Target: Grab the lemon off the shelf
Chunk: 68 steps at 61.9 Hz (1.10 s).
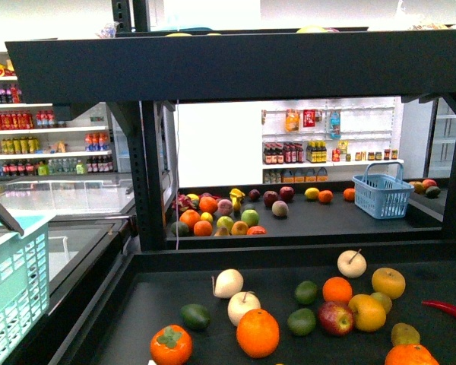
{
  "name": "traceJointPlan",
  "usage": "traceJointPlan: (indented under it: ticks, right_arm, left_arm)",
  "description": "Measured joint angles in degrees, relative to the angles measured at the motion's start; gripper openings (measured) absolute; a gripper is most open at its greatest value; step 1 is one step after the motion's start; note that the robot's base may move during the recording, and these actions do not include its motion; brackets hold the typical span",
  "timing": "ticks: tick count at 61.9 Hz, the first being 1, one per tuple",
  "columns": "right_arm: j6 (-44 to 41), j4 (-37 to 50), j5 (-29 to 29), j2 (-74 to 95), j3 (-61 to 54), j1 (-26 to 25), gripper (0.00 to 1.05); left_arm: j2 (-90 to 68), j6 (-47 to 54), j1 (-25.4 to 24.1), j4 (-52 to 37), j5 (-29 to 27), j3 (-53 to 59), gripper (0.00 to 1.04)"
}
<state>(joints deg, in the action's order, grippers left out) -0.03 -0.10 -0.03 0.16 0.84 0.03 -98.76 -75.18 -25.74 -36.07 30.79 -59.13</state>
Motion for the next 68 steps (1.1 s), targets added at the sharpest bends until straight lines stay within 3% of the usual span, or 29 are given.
traceJointPlan:
  ticks: [41,68]
  right_arm:
    - [0.0,0.0,0.0,0.0,0.0,0.0,0.97]
    - [0.0,0.0,0.0,0.0,0.0,0.0,0.97]
  left_arm:
    - [-14.9,1.8,4.2,4.2,-6.4,-19.6,0.96]
    - [-17.7,1.5,5.5,7.9,-9.2,-23.5,0.19]
